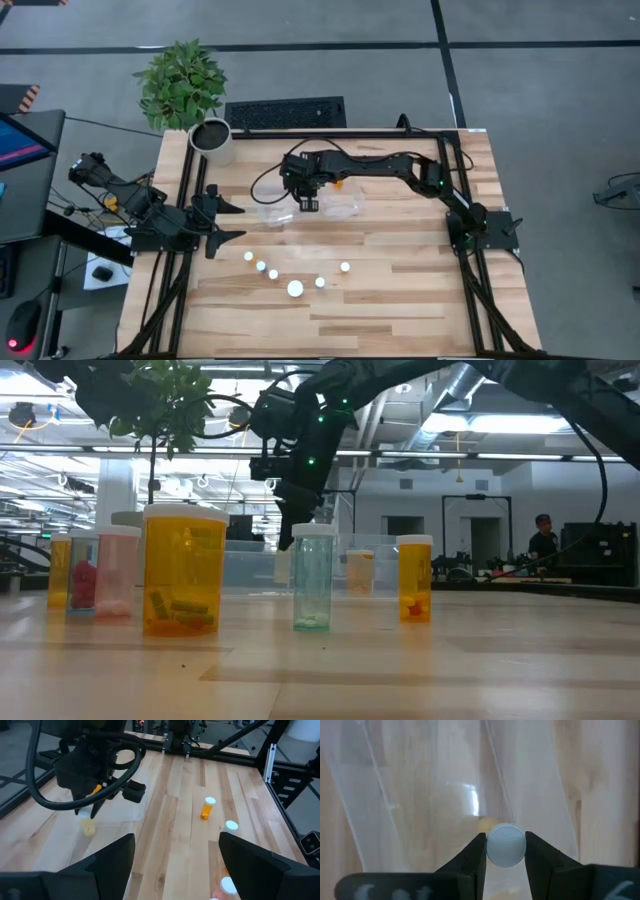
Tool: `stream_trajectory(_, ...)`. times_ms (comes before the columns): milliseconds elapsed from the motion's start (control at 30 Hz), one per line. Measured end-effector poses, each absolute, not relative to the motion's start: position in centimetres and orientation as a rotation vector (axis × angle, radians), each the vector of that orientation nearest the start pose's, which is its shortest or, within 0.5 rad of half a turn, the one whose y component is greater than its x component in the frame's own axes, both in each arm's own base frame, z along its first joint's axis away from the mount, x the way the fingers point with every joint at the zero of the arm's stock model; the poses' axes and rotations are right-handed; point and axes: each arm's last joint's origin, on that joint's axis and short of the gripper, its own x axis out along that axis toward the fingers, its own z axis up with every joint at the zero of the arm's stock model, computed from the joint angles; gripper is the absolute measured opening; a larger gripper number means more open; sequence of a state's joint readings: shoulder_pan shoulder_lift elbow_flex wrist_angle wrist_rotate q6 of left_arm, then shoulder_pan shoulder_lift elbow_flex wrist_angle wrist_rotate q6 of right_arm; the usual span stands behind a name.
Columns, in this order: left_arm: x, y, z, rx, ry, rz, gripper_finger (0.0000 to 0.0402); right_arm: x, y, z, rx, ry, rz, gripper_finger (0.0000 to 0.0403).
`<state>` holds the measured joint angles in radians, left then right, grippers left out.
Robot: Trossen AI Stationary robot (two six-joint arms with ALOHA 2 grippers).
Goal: Pick and place medicine bottles into bin by pill shape (circle, oval)
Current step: Put the yellow tablet bottle into the left transparent bin
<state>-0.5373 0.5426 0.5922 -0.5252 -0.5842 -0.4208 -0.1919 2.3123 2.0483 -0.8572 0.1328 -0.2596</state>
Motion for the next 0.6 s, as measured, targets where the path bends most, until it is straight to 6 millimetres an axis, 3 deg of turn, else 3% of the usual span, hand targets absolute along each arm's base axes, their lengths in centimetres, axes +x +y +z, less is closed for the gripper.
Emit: stream_trajectory(600,10.90,-4.64,26.97,-0.171,0.384,0.130,0.0283,48.40,-10.08,20.62,-0.164,1.127,-0.137,0.0179)
